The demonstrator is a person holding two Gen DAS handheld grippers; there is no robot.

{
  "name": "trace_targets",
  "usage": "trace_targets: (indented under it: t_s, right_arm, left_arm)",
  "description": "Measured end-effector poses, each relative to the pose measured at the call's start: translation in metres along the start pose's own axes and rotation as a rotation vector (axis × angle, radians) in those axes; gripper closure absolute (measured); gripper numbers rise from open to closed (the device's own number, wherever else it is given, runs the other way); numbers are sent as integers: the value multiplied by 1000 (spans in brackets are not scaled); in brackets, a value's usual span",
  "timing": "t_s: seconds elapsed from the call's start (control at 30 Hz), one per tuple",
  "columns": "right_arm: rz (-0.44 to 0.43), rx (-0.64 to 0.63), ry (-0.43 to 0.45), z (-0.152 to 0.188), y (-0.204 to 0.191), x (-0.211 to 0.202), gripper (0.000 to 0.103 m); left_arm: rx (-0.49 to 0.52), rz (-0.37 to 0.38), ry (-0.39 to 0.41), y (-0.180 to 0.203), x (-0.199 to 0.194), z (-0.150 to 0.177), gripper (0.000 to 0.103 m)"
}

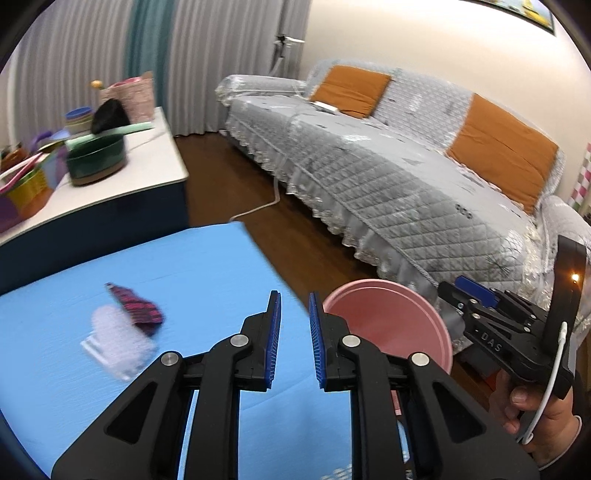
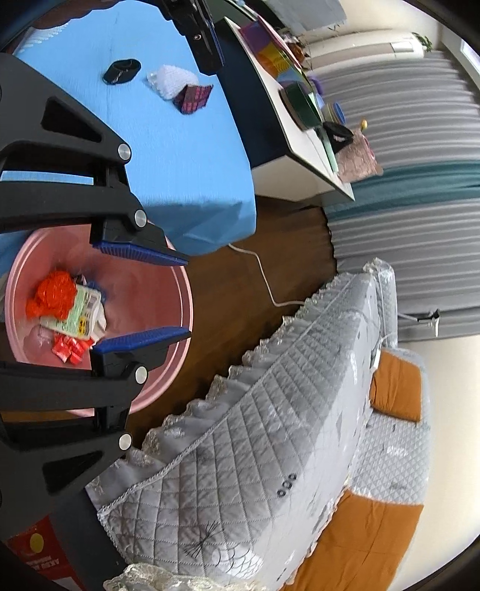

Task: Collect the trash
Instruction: 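Move both open tools back toward the bubble wrap and pink cloth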

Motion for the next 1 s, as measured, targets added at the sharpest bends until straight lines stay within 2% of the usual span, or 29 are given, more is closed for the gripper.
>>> trace_targets:
  t_s: [0.4,0.63,0.7,0.77,0.83,1.0]
  right_arm:
    - [-93,-71,-5,2,-79,15,68]
    - [-141,-137,50,2,-124,16,66]
    - [-166,-135,66,2,-133,17,64]
    - [-175,-143,71,2,-140,19,64]
    - [-181,-149,73,2,-145,21,64]
    - [-203,-137,48,3,-154,30,61]
  left_arm:
    - [-132,-134,15,-98,-19,19,87]
    - [-210,-183,-16,-142,-11,36,85]
    - [-223,-184,-26,-148,-7,39,83]
    - [-228,-186,-33,-152,-2,42,73]
    - [-231,-191,-43,-155,3,44,67]
    - [-249,-213,-86,-165,18,52,65]
Point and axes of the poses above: each gripper's, at about its wrist camera, not at the fingertips, and x roughly the way its jaws point, y to its right, z to its underside, the point moved 7 cm from there along x, roughly the way its jaws point
